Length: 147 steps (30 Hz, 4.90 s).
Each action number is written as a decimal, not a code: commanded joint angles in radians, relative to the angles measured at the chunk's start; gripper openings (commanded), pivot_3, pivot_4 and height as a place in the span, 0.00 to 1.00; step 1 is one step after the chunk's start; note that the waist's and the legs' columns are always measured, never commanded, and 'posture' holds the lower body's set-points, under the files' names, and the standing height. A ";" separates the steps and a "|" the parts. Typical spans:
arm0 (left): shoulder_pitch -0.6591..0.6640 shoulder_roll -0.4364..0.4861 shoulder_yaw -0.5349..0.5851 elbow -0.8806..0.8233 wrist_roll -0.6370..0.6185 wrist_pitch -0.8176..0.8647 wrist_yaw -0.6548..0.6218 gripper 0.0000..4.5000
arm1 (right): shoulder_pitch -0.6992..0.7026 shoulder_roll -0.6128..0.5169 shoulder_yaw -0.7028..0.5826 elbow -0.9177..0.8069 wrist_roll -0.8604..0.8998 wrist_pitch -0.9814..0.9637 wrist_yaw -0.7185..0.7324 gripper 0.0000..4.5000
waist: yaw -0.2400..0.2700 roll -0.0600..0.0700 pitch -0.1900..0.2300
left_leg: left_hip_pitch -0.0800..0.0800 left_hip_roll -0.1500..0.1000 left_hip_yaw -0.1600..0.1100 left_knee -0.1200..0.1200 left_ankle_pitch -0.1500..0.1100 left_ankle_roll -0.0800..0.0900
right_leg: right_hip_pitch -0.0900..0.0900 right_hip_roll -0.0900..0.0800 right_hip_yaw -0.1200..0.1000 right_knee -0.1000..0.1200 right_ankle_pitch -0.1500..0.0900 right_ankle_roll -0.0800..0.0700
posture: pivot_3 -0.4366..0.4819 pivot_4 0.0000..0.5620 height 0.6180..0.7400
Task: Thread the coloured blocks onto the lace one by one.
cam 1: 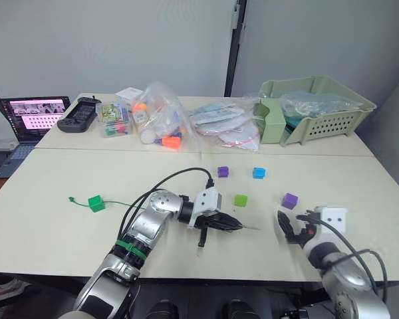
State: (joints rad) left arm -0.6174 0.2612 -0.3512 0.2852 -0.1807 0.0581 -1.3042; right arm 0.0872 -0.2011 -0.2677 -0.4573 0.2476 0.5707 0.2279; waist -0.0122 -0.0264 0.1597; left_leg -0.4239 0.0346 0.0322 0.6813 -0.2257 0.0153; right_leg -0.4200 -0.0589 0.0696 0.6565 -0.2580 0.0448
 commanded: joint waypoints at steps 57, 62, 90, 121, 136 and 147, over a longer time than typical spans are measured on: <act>0.033 -0.035 -0.041 -0.001 0.024 -0.018 0.058 0.00 | 0.275 -0.688 -0.183 -0.296 0.318 0.216 0.547 0.99 | -0.004 0.000 0.000 | 0.002 -0.001 -0.001 -0.001 0.000 0.000 | 0.004 0.000 0.000 -0.003 -0.001 0.001 | 0.48 0.27 0.94; 0.030 -0.037 -0.044 0.003 0.038 -0.021 0.073 0.00 | 0.088 -0.937 -0.034 -0.076 0.193 0.006 0.765 0.99 | -0.006 0.000 0.000 | 0.009 0.000 -0.003 -0.002 0.000 0.000 | 0.014 0.001 -0.002 -0.009 -0.001 0.001 | 0.48 0.27 0.94; 0.047 -0.032 -0.046 -0.029 0.090 0.028 0.177 0.00 | -0.568 -0.835 0.585 0.377 -0.208 -0.278 1.171 0.42 | 0.009 0.000 0.001 | 0.008 -0.001 -0.002 -0.002 0.000 0.000 | 0.014 -0.001 -0.001 -0.010 -0.001 0.002 | 0.48 0.27 0.94; 0.004 -0.122 -0.074 0.081 0.110 -0.007 0.181 0.00 | -0.510 -0.773 0.539 0.267 -0.153 -0.025 1.060 0.25 | 0.001 0.000 0.001 | 0.009 -0.001 -0.003 -0.002 0.000 0.000 | 0.015 0.000 -0.001 -0.010 -0.001 0.002 | 0.48 0.27 0.94; -0.078 -0.222 -0.096 0.240 0.146 -0.088 0.176 0.00 | -0.466 -0.781 0.523 0.236 -0.155 -0.034 1.054 0.25 | 0.007 0.000 0.001 | 0.009 -0.001 -0.003 -0.002 0.000 0.000 | 0.015 -0.001 -0.001 -0.010 -0.001 0.002 | 0.48 0.27 0.94; -0.167 -0.312 -0.080 0.396 0.169 -0.108 0.175 0.00 | -0.458 -0.777 0.518 0.230 -0.155 -0.031 1.048 0.25 | 0.009 0.000 0.001 | 0.008 -0.002 -0.003 -0.002 0.000 0.000 | 0.016 -0.001 -0.001 -0.011 -0.001 0.002 | 0.48 0.27 0.94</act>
State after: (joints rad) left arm -0.7627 -0.0119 -0.4304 0.6895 -0.0033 -0.0428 -1.1244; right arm -0.3805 -0.9821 0.2412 -0.2108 0.0843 0.5340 1.2756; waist -0.0029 -0.0263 0.1605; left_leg -0.4154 0.0330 0.0294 0.6791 -0.2260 0.0157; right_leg -0.4045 -0.0596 0.0682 0.6459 -0.2592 0.0471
